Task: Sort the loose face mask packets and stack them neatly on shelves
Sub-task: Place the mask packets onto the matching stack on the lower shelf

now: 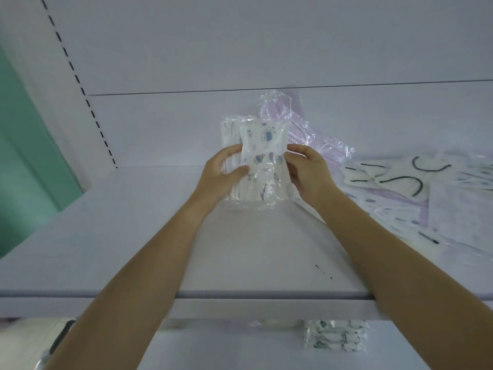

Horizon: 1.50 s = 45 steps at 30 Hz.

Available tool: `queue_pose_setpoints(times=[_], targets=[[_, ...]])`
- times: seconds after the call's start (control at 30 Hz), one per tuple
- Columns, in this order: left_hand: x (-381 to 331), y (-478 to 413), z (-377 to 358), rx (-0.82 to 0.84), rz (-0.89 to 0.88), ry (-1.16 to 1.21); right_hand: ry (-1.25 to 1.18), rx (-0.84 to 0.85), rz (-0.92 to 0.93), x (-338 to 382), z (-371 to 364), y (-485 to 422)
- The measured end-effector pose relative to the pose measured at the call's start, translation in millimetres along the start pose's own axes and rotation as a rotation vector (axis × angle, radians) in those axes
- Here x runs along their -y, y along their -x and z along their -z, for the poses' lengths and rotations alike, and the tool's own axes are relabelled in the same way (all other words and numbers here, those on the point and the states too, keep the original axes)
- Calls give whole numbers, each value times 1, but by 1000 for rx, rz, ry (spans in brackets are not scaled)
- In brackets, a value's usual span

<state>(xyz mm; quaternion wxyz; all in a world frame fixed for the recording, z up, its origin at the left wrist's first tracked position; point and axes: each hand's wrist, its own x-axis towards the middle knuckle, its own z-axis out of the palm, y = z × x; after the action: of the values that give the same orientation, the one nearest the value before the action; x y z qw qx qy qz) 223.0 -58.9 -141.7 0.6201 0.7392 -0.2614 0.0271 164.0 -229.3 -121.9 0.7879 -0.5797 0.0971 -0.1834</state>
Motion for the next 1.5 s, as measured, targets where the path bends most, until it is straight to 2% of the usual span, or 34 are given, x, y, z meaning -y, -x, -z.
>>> queue_pose_setpoints(times=[0.07,0.13,0.2,0.27,0.33,0.4,0.47,0.53,0.57,0.63,0.73,0.8,1.0,1.07,1.13,1.23,1.3,1.4,1.5], targets=[[1,1,3,-61,-20,-23,336,-113,99,2,4,-2],[2,0,7,-137,-15,-7,1015,-190,202,4,16,-1],[3,0,9,-186,-11,20,1588,-178,108,4,29,4],[4,1,10,-221,-3,23,1775,-69,-61,3,35,11],[5,2,11,-244,-4,24,1688,102,-38,2,37,13],[5,3,12,-270,-2,33,1431,302,50,2,32,12],[6,3,14,-307,9,49,1122,430,81,3,23,15],[5,4,16,-348,21,55,919,388,160,3,21,14],[5,4,17,-365,24,57,909,330,202,4,25,11],[5,5,19,-392,29,68,1086,260,202,6,36,6],[6,5,20,-388,29,70,1409,312,-74,2,50,0],[6,5,19,-368,17,56,1464,291,-170,-1,52,-2],[9,6,21,-316,-50,-43,1388,270,-26,2,53,-2],[11,4,22,-324,-25,-87,1284,233,91,3,50,-2],[12,4,23,-356,24,-136,1046,169,152,8,46,-2],[7,6,19,-315,38,-118,451,80,50,19,41,-1],[0,10,13,-212,22,-63,161,134,-10,20,34,2],[-7,18,0,13,0,-78,213,166,-4,8,18,9],[-4,18,-7,56,-47,-194,459,141,13,-1,12,9]])
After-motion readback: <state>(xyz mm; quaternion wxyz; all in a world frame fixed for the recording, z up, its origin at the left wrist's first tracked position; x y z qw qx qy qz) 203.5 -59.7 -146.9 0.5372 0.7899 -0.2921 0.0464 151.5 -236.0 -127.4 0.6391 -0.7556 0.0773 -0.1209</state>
